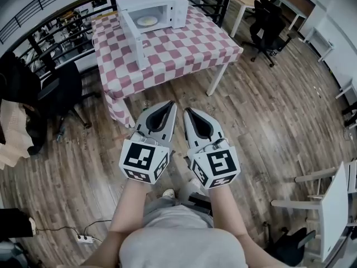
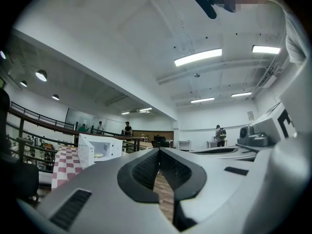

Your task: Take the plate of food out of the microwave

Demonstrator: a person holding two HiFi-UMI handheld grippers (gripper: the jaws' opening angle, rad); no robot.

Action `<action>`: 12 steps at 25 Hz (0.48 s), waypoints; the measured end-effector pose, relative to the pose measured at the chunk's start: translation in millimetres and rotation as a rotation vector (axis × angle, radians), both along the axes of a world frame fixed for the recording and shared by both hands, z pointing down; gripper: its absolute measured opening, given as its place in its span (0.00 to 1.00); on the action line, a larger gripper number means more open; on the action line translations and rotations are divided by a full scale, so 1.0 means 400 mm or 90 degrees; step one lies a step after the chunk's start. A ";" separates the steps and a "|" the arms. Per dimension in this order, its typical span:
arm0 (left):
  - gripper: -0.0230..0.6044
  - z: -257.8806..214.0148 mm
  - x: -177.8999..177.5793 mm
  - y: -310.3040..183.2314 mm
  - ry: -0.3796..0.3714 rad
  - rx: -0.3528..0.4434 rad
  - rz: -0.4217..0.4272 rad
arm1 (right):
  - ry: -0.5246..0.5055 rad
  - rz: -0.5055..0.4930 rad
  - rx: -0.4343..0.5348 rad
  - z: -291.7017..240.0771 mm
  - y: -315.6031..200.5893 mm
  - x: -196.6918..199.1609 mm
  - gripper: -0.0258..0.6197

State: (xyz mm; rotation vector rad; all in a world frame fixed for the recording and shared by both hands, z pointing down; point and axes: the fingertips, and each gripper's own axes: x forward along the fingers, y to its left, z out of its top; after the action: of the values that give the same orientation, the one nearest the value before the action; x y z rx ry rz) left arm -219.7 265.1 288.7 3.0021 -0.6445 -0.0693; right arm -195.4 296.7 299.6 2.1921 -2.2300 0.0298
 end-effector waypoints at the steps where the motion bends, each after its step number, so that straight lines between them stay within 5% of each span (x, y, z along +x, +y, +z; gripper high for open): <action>1: 0.04 0.002 0.004 -0.006 0.000 0.000 0.001 | 0.000 -0.002 0.002 0.000 -0.007 0.001 0.08; 12: 0.04 0.006 0.065 -0.091 -0.002 0.002 -0.005 | -0.001 -0.012 0.013 -0.001 -0.100 0.059 0.08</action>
State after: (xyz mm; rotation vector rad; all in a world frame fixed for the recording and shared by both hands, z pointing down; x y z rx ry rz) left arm -193.8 228.7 291.0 3.0037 -0.6575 -0.0652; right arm -171.7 256.7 299.2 2.1811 -2.2625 0.0082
